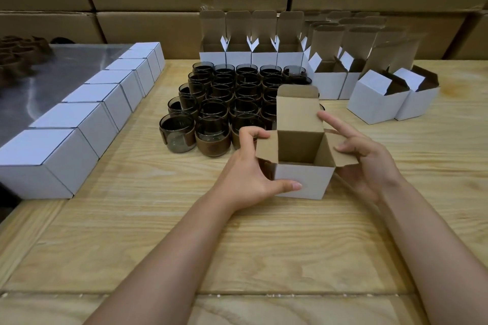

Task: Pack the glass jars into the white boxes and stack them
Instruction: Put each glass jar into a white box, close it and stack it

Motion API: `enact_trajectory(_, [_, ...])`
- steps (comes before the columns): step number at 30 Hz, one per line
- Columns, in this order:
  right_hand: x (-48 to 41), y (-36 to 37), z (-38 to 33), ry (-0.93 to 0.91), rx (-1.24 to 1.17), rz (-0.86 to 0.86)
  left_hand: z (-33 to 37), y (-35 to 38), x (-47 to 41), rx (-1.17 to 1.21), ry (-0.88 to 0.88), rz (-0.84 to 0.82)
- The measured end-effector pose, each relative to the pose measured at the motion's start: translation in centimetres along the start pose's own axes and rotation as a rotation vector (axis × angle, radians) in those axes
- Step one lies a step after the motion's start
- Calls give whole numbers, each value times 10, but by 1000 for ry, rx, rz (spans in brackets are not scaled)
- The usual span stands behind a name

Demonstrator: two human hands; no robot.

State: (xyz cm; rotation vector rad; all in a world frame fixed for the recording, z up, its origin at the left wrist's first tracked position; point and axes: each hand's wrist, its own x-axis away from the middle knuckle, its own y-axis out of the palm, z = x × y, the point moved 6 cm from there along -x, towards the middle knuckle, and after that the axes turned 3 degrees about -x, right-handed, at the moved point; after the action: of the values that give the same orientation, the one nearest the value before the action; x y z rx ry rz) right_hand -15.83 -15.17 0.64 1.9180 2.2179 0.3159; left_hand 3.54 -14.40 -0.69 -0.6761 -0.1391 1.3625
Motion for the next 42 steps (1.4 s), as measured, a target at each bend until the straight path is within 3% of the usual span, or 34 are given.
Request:
enact_trajectory(6, [-1, 0, 5, 4, -97, -64, -2, 1, -1, 15, -9, -21])
enact_trajectory(9, [-5, -7, -1, -116, -122, 102, -1, -1, -1, 3, -18, -14])
enact_trajectory(12, [-11, -23, -9, -243, 244, 422, 2, -2, 0, -12, -18, 1])
enact_trajectory(15, [-28, -13, -9, -283, 745, 278, 4, -3, 0, -19, -18, 14])
enact_trajectory(17, [-42, -14, -7, -238, 922, 267, 4, -5, 0, -27, -14, 39])
enact_trajectory(22, [-63, -15, -6, -160, 1051, 267, 5, -6, 0, -45, -10, 60])
enact_trajectory(27, [-60, -14, -13, -244, 1158, 279, 4, -8, 0, -64, -20, 88])
enact_trajectory(38, [-19, -44, -35, -142, 618, 411, 1, -9, -2, -43, -41, 105])
enact_trajectory(42, [-8, -35, -72, -226, 573, 402, 1, -8, -2, -35, -38, 109])
